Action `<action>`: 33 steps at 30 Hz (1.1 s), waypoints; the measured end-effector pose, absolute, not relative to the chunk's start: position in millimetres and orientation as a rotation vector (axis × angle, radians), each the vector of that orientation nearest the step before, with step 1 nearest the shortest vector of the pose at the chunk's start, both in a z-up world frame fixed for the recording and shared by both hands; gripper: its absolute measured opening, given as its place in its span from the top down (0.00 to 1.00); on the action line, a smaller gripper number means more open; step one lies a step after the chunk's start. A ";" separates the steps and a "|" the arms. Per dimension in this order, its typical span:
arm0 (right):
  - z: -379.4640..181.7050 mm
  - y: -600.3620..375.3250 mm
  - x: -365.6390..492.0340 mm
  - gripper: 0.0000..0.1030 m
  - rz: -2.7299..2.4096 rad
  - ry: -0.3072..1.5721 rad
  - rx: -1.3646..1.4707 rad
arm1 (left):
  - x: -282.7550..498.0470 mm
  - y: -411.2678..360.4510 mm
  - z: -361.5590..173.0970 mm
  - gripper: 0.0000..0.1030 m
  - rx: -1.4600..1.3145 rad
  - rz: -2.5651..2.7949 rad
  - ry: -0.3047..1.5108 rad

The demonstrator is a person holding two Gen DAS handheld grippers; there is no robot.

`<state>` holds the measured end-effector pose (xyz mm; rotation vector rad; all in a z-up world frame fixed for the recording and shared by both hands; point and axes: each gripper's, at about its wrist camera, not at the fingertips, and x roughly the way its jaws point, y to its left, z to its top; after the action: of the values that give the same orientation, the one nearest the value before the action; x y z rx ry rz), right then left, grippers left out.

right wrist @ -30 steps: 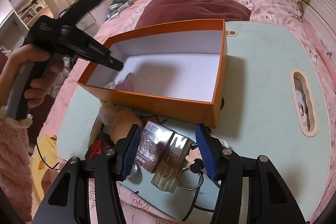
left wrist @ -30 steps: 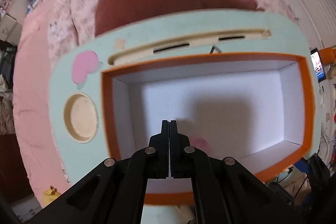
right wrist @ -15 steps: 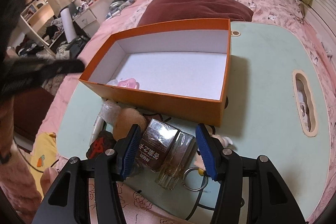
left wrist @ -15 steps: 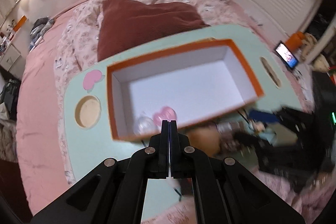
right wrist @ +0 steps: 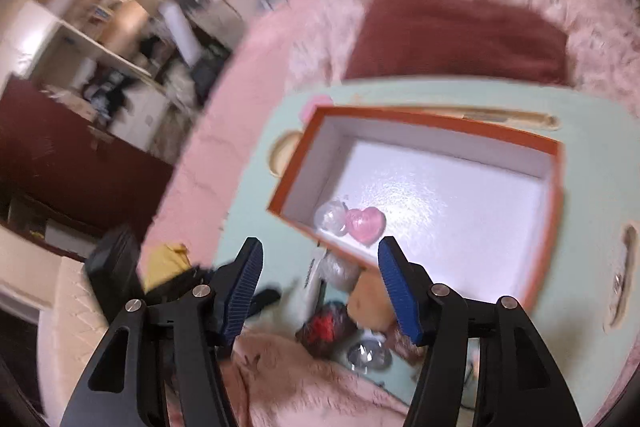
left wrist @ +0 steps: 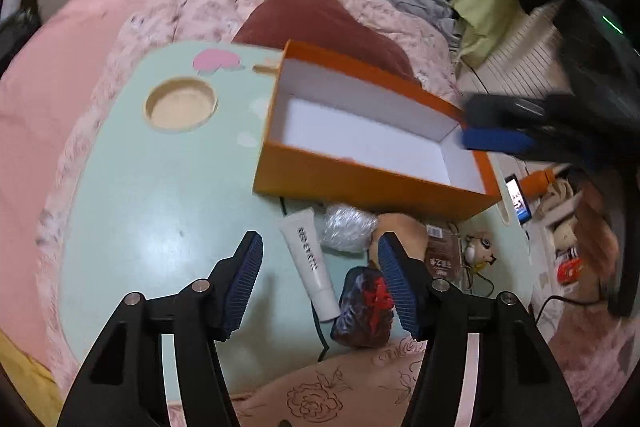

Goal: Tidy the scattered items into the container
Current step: 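Withdraw and reopen the left tool while the right tool reaches toward the hearts, then lower the right tool into the box and grasp the clear heart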

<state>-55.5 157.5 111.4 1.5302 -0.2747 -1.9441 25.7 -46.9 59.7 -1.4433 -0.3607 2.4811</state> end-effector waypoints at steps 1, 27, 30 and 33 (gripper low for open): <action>99.8 143.9 -69.9 0.42 -1.910 -0.261 1.610 | 26.7 -45.0 57.7 0.41 -1.449 2.500 -0.338; 24.4 24.1 -117.7 0.56 -1.910 0.376 1.834 | 46.5 -39.3 45.8 0.41 -1.444 2.498 -0.320; 25.8 26.7 -120.7 0.56 -1.914 0.361 1.829 | 47.2 -39.2 46.2 0.41 -1.444 2.498 -0.321; 30.2 31.7 -124.6 0.56 -1.926 0.354 1.825 | 46.2 -39.6 47.7 0.41 -1.442 2.502 -0.317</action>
<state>-124.6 31.7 30.2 1.8255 0.3541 -1.9256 46.2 -39.6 47.7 -1.4421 -0.3173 2.5018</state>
